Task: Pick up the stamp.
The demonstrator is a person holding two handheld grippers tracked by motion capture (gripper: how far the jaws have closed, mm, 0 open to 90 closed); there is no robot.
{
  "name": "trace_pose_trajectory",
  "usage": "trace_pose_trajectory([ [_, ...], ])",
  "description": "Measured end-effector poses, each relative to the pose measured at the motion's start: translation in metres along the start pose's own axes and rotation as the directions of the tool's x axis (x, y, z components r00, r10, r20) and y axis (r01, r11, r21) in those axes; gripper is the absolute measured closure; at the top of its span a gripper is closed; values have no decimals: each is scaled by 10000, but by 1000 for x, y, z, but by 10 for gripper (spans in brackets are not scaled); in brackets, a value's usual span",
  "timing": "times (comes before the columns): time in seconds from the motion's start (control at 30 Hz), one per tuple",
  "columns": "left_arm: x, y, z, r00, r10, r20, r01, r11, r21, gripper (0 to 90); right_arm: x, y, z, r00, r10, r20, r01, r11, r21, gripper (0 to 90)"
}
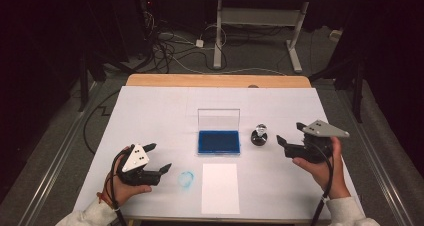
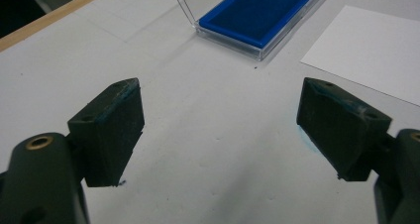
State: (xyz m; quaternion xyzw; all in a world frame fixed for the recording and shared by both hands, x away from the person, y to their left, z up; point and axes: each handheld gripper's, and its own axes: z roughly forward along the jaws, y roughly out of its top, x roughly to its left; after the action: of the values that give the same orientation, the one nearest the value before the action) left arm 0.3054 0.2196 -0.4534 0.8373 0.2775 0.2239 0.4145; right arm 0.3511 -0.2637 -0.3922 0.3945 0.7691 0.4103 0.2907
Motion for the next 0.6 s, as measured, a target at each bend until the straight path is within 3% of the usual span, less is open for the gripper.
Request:
trace_pose_trajectory([
  [0.17,0,-1,-1,10000,11,-6,-11,10000,-35,194,1,16,21,9986,145,-505,-120,9987,487,216],
  [0.27,0,-1,-2,10000,-37,-55,36,9999,-121,208,6,23,36,9973,98,-732,-20,9944,1057,212],
  [0.33,0,-2,-1,10000,-40,-20,40,10000,-24,207,9,26,47,9966,187,-802,-83,9917,1280,216],
  [0.43,0,-3,0,10000,-44,45,44,10000,53,207,12,26,66,9987,74,-509,21,9829,1843,214],
  [0.5,0,-3,-1,10000,-31,3,31,10000,80,207,12,23,77,9982,283,-531,-165,9772,2118,243],
  [0.6,1,-4,-1,9999,-91,-48,92,9999,58,207,11,20,86,9968,467,-646,-315,9754,2183,286],
])
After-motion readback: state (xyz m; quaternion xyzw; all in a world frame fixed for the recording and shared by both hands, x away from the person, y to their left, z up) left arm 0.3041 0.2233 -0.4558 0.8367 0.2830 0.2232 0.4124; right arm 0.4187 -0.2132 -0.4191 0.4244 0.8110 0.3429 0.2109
